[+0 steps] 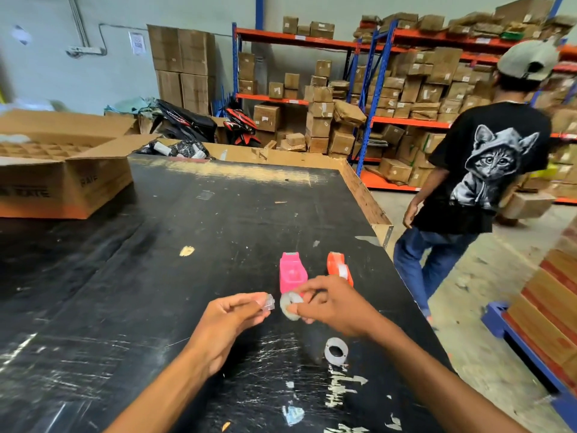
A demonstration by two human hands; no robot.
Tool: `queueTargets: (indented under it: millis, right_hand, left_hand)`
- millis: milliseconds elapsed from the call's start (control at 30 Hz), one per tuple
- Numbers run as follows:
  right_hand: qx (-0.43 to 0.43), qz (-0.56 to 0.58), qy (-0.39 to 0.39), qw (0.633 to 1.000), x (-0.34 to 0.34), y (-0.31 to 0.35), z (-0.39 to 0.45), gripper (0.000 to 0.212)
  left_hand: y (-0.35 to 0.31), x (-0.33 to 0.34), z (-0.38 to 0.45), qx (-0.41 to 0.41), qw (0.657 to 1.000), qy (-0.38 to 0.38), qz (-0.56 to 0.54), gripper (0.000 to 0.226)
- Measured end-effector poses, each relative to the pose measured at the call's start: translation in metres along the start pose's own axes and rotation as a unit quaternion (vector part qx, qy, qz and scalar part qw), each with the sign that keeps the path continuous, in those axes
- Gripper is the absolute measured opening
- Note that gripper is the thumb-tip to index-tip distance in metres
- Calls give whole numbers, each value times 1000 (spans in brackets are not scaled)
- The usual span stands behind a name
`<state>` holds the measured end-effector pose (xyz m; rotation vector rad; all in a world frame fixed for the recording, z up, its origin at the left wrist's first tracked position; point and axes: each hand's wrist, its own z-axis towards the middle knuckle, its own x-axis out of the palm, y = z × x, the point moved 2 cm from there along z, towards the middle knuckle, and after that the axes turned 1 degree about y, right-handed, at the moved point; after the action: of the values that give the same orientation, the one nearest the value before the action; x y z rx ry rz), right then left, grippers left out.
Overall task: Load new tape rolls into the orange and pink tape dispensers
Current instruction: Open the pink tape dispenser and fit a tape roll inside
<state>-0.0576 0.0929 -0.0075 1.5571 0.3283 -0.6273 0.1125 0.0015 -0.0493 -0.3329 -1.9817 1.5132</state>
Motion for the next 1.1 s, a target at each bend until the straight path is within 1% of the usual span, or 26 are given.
queueTargets:
  millis: [67,133,200,333,400,433,533,600,667,767,867,1000,1100]
  right_hand:
    - [-9,74,-17,997,0,4,-2,19]
    - [-15,90,-22,996,4,6,-1,33]
    - [-23,100,-26,994,7,6,0,39]
    - [-37,123,-36,991,9,5,1,41]
    - [-45,122,-54,990,10,5,2,42]
    - [-50,118,-70,989,9,5,3,43]
    - [-73,85,-106,988,8,5,7,43]
    - [-93,51,-105,989,9,6,8,44]
    - [-110,29,-101,988,14,7,10,44]
    - [-128,19,-113,985,19,8,12,44]
    - [-134,22,-118,984,19,7,14,46]
    - [-127,17,-117,985,18,4,14,45]
    - [-107,36,-124,986,12,-1,15,37]
  left_hand:
    - [-1,4,-1,12,1000,13,-7,18]
    - [-4,10,-3,36,999,32,9,21]
    - [-8,15,-4,59,997,40,23,20]
    - [-17,17,-7,95,992,44,67,20]
    - [-20,20,-8,110,988,54,99,21]
    - [-22,23,-10,110,987,61,99,22]
    - [-27,31,-13,85,994,64,40,28]
    - [-29,34,-12,87,994,35,49,23]
    - [-27,35,-9,104,989,-17,106,9]
    - [-24,34,0,116,975,-89,168,7]
    - [-24,33,8,123,966,-114,197,4]
    - [-22,33,14,114,969,-99,193,6]
    - [-25,34,15,83,984,-28,153,10]
